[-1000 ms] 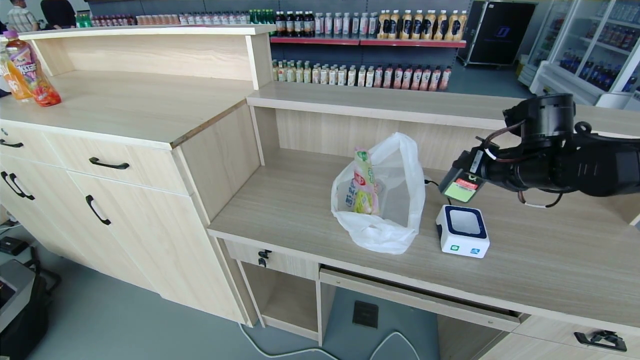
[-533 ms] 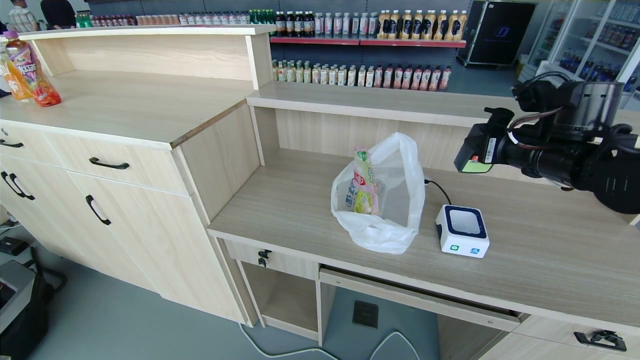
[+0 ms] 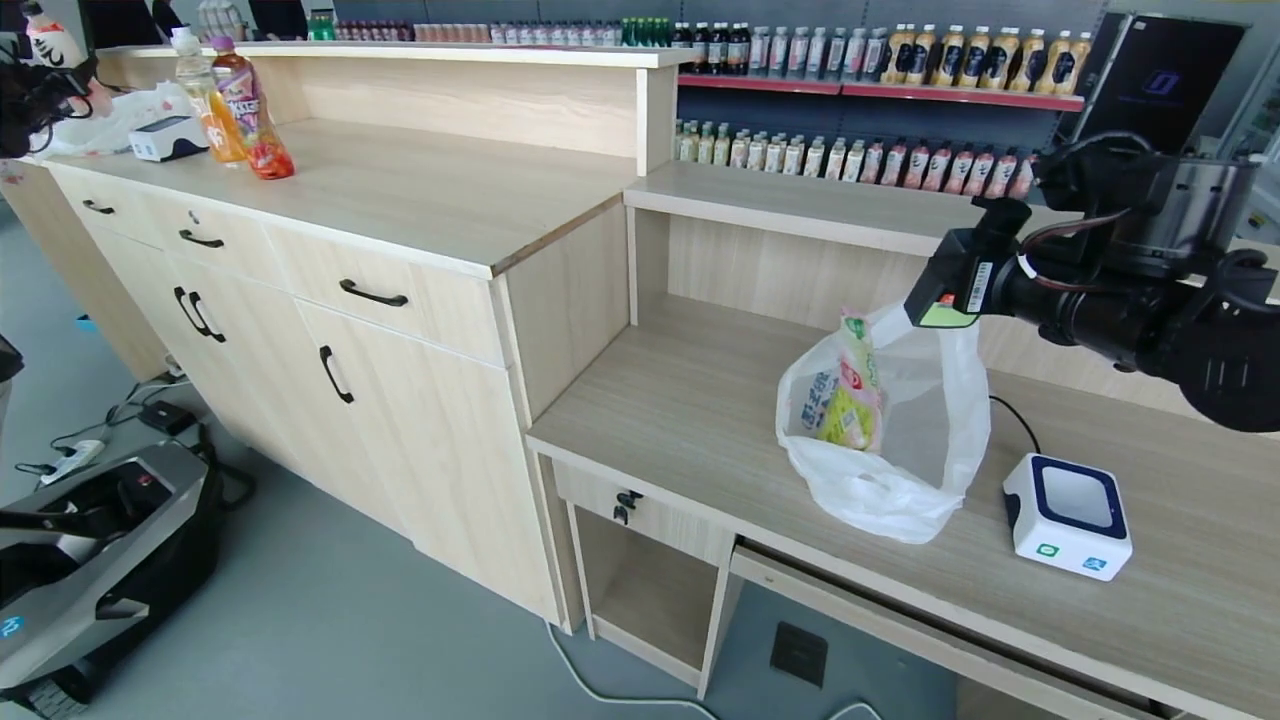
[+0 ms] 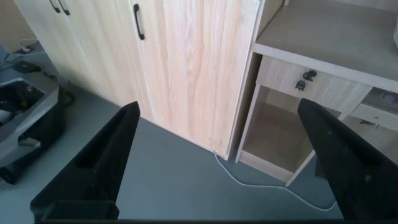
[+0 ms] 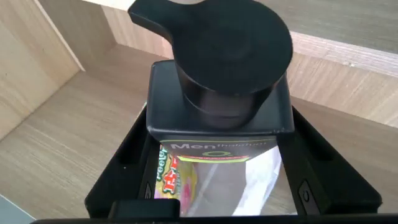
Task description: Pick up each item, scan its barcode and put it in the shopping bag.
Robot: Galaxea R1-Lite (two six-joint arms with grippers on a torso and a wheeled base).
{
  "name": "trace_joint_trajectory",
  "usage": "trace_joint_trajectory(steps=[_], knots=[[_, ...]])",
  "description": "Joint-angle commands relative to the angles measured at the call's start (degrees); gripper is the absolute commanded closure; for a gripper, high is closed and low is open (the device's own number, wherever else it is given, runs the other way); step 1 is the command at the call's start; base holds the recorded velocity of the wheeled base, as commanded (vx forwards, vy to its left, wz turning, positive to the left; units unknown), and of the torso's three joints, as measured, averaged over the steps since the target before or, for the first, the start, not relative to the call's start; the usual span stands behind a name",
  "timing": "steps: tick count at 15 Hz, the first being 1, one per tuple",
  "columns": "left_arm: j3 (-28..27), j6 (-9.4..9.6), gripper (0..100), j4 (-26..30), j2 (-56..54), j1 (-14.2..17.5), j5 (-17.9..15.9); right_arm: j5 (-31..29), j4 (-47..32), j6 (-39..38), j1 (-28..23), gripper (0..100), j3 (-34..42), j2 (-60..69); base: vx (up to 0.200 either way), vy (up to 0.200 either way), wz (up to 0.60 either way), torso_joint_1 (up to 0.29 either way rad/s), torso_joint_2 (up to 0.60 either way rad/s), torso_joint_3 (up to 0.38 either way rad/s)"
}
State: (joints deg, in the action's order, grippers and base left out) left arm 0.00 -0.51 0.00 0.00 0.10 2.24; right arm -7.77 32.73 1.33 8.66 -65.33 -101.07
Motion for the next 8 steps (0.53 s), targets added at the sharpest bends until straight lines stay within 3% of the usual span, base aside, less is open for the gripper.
trace_joint_trajectory(steps=[1,8], knots=[[0.0,-0.02,0,0.0,0.0,-0.01,0.04,-0.06,1.28,0.08,-1.1,100,0.03,-1.5,0.0,0.0,0.0,0.0,0.0,0.0],[0.0,-0.02,0,0.0,0.0,-0.01,0.04,-0.06,5.06,-0.01,-3.47,100,-0.32,-9.93,0.0,0.0,0.0,0.0,0.0,0.0]])
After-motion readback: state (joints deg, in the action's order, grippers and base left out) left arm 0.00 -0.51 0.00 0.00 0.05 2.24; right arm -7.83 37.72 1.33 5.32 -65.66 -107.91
